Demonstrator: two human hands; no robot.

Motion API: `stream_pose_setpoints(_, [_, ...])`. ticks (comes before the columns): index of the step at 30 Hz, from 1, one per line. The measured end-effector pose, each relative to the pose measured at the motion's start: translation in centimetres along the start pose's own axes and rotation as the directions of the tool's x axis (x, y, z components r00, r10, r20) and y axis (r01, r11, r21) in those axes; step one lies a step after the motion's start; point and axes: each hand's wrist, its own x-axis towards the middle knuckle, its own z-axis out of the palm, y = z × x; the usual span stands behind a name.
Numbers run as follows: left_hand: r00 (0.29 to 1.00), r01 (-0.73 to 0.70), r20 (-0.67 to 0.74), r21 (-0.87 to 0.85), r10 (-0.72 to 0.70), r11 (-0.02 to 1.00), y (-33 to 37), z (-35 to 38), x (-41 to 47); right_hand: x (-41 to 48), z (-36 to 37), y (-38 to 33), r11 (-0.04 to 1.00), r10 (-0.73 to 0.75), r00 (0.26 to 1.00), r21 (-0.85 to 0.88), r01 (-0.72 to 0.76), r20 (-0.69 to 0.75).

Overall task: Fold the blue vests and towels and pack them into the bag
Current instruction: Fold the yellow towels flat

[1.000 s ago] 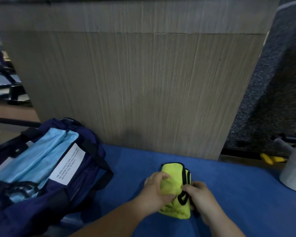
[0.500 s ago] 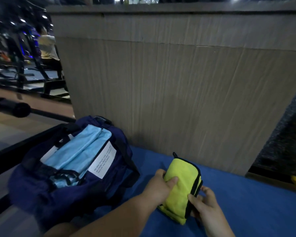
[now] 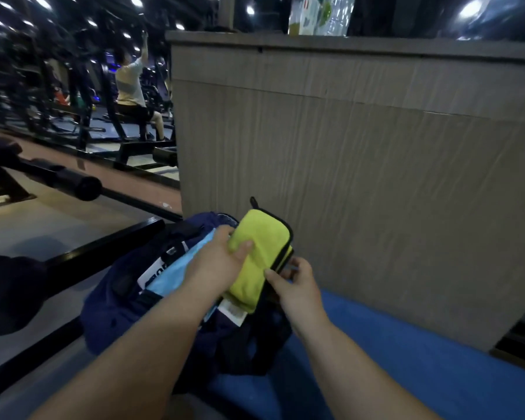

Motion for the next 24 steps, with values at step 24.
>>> stream_pose_setpoints(24, [0.969,-0.233,0.187,0.467,0.163,0.853,-8.7,1.3,4.3,10.6,5.5,3.9,0.599,0.178,0.984,-0.794,-0.101,0.009])
